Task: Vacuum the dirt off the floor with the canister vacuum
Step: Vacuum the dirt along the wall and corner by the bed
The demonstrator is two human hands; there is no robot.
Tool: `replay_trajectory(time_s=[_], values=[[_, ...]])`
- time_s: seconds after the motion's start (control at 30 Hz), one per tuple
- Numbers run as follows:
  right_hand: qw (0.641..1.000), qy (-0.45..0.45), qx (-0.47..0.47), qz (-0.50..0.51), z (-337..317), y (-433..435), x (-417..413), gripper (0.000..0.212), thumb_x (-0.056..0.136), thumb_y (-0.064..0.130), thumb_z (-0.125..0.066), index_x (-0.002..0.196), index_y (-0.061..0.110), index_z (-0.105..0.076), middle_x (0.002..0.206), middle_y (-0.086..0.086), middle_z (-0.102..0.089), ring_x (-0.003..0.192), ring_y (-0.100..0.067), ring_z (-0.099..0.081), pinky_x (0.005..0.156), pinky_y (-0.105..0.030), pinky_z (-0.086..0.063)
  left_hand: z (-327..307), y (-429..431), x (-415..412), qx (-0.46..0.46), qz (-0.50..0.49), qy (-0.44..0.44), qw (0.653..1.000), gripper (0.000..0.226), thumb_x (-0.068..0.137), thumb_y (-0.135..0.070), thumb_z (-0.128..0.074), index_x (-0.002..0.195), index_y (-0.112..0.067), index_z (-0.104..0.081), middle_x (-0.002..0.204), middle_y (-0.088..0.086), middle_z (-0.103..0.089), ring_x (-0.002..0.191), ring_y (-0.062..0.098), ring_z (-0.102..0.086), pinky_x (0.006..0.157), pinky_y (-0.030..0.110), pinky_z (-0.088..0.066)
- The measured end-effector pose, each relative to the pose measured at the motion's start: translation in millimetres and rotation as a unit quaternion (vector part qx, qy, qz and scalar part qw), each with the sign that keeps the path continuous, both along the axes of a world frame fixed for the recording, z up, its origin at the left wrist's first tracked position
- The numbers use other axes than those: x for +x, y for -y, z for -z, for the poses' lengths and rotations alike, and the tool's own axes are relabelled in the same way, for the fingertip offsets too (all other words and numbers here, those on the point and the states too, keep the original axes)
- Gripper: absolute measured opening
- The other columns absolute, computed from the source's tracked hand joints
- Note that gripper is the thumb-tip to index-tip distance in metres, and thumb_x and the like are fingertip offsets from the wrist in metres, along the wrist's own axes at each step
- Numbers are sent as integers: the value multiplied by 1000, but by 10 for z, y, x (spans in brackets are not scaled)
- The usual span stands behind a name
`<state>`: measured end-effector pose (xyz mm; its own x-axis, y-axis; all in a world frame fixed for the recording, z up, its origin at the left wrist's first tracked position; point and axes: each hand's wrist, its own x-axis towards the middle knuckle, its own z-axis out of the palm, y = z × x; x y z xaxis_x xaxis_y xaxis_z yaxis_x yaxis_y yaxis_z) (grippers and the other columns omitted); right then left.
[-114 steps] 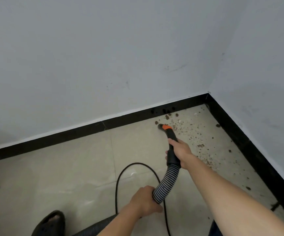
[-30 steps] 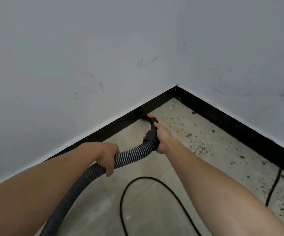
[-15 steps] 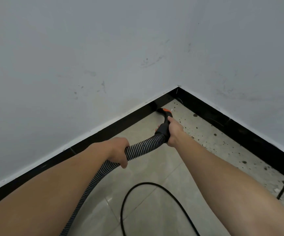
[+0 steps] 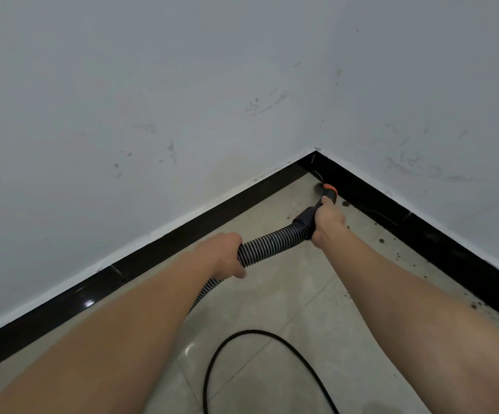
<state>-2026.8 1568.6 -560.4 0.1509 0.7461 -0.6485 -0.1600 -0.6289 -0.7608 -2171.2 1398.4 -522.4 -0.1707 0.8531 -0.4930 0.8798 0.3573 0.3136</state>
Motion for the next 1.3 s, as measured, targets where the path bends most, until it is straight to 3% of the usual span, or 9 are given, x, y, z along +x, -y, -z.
replay_trajectory(time_s=[0.17, 0.33, 0.47, 0.57, 0.67, 0.8, 0.97, 1.17, 1.3], values=[[999, -34, 10, 9, 7, -137, 117, 59, 96, 42, -62, 142, 9, -48, 133, -13, -57, 99, -31, -56, 82, -47, -51, 3, -127, 182, 28, 8, -7, 1000, 43, 81, -42, -72, 112, -19, -52, 104, 1, -57, 95, 20, -57, 87, 39, -52], [999, -48, 21, -4, -69, -194, 42, 60, 100, 39, -56, 149, 7, -38, 137, -15, -52, 115, -35, -56, 80, -44, -45, -45, -96, 185, 31, -18, 13, 999, 44, 84, -38, -71, 116, -18, -50, 108, 2, -58, 98, 19, -58, 87, 37, -53], [996, -59, 0, -69, -72, -64, 108, 59, 98, 44, -57, 143, 8, -44, 112, -13, -60, 86, -30, -60, 60, -41, -51, -113, -13, 208, 21, 8, 12, 1000, 42, 82, -33, -74, 115, -20, -50, 108, -1, -57, 99, 17, -57, 89, 35, -52], [995, -70, -18, -70, -13, 100, 159, 44, 99, 42, -55, 124, 6, -50, 101, -13, -62, 80, -29, -62, 62, -41, -54, -142, 87, 148, -7, 17, 5, 1000, 39, 79, -28, -76, 107, -25, -50, 104, -4, -55, 99, 15, -56, 90, 34, -52], [994, -91, -38, -51, 109, 394, 191, 49, 97, 46, -57, 125, 6, -54, 99, -13, -65, 79, -31, -65, 62, -42, -57, -166, 211, 50, -38, 38, -28, 998, 40, 76, -24, -77, 103, -29, -48, 98, -9, -52, 97, 14, -55, 89, 33, -52], [994, -91, -44, 52, 145, 667, 366, 39, 99, 43, -56, 120, 11, -51, 96, -9, -60, 79, -27, -60, 60, -36, -51, -196, 315, 74, -38, 56, -41, 997, 42, 76, -23, -78, 108, -28, -50, 98, -11, -51, 98, 13, -54, 84, 28, -51], [979, -102, -42, 169, 176, 849, 795, 49, 97, 43, -58, 129, 5, -54, 88, -6, -57, 77, -26, -57, 76, -44, -51, -275, 251, 322, -21, 96, -54, 994, 42, 74, -25, -79, 108, -26, -54, 105, -6, -57, 97, 14, -56, 85, 31, -51], [979, -165, -33, 116, 38, 662, 1053, 59, 97, 44, -59, 140, 6, -48, 119, -13, -62, 97, -31, -63, 74, -47, -55, -340, 140, 621, 11, 134, -65, 989, 39, 77, -30, -75, 108, -24, -53, 103, -4, -56, 94, 15, -56, 84, 32, -51], [980, -171, -23, 100, -58, 449, 990, 62, 97, 44, -60, 144, 7, -44, 133, -16, -58, 114, -37, -61, 90, -53, -55, -351, 82, 686, 36, 127, -69, 989, 37, 78, -36, -73, 107, -24, -53, 101, -3, -57, 92, 16, -57, 84, 36, -53]])
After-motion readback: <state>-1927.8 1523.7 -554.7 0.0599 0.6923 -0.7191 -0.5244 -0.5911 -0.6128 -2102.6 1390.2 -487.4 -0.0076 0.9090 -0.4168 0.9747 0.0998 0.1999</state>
